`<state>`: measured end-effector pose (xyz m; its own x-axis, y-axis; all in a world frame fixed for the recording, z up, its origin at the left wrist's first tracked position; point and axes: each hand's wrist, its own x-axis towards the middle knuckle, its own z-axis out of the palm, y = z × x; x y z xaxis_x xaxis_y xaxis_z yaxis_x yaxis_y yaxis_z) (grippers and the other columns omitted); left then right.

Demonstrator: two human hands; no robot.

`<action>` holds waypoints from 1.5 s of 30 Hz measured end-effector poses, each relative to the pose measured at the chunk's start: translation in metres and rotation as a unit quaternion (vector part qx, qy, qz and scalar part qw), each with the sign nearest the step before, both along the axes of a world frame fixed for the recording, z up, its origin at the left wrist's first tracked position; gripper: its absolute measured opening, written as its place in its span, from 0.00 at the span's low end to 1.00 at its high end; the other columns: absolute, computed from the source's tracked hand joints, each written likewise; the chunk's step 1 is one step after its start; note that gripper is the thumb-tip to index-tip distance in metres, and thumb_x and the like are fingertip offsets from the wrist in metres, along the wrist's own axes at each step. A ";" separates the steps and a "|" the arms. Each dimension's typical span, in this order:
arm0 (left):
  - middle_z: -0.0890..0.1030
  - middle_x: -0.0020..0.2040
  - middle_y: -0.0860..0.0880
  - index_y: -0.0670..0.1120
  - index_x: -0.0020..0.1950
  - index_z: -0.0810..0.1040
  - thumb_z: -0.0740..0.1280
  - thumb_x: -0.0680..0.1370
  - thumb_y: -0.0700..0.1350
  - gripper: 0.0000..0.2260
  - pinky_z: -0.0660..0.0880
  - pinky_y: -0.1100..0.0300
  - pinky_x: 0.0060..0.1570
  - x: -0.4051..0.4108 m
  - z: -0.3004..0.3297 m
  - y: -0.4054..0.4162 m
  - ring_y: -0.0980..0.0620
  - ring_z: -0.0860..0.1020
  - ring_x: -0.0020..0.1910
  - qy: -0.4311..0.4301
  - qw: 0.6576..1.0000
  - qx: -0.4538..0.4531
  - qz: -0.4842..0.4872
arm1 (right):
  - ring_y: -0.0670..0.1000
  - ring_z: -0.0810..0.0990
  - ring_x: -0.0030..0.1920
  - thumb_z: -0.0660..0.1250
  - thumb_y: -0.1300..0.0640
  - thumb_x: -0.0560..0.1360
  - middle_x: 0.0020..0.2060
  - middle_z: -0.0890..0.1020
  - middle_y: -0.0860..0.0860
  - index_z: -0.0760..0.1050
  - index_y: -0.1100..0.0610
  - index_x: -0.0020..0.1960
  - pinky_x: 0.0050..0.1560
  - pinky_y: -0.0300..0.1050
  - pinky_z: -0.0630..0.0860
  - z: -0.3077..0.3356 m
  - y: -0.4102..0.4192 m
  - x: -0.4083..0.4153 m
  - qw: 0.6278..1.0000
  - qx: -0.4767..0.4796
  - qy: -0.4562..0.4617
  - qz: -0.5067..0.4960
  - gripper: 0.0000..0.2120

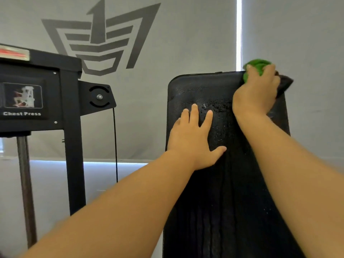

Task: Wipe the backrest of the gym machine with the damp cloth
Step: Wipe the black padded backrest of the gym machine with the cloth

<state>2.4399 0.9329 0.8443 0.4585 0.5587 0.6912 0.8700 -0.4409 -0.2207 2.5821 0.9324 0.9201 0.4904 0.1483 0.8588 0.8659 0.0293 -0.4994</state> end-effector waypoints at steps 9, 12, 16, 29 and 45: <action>0.49 0.77 0.42 0.50 0.77 0.47 0.53 0.73 0.66 0.38 0.53 0.48 0.73 0.000 -0.002 0.004 0.40 0.46 0.75 -0.012 1.000 -0.008 -0.022 | 0.58 0.70 0.63 0.57 0.68 0.74 0.66 0.69 0.54 0.55 0.53 0.75 0.60 0.49 0.67 0.028 0.019 -0.075 0.936 -0.144 -0.248 0.204 0.32; 0.50 0.77 0.42 0.49 0.77 0.45 0.58 0.72 0.68 0.42 0.53 0.49 0.73 -0.002 -0.002 0.000 0.41 0.47 0.75 -0.039 0.998 0.000 -0.041 | 0.56 0.67 0.66 0.58 0.68 0.74 0.67 0.69 0.51 0.67 0.52 0.70 0.65 0.49 0.65 0.024 0.017 -0.063 0.903 -0.185 -0.307 0.237 0.26; 0.43 0.77 0.44 0.47 0.77 0.41 0.59 0.72 0.68 0.45 0.49 0.51 0.73 -0.008 0.002 -0.003 0.44 0.43 0.76 -0.027 0.998 -0.040 -0.050 | 0.59 0.66 0.64 0.59 0.67 0.76 0.66 0.68 0.54 0.70 0.53 0.68 0.63 0.52 0.68 0.030 0.011 -0.042 0.952 -0.140 -0.231 0.141 0.22; 0.53 0.75 0.43 0.45 0.77 0.48 0.48 0.72 0.64 0.38 0.49 0.48 0.74 -0.039 -0.031 0.002 0.43 0.50 0.74 -0.064 0.997 -0.017 -0.031 | 0.61 0.68 0.57 0.62 0.55 0.75 0.67 0.65 0.55 0.73 0.56 0.61 0.49 0.49 0.66 -0.003 0.026 -0.112 0.940 -0.116 -0.314 0.065 0.15; 0.34 0.76 0.43 0.44 0.75 0.34 0.33 0.64 0.65 0.44 0.33 0.49 0.72 -0.036 -0.058 -0.009 0.45 0.33 0.74 -0.027 0.998 -0.064 -0.010 | 0.62 0.64 0.62 0.63 0.66 0.74 0.68 0.63 0.57 0.72 0.59 0.62 0.51 0.50 0.66 0.021 0.033 -0.128 0.954 -0.160 -0.252 0.038 0.17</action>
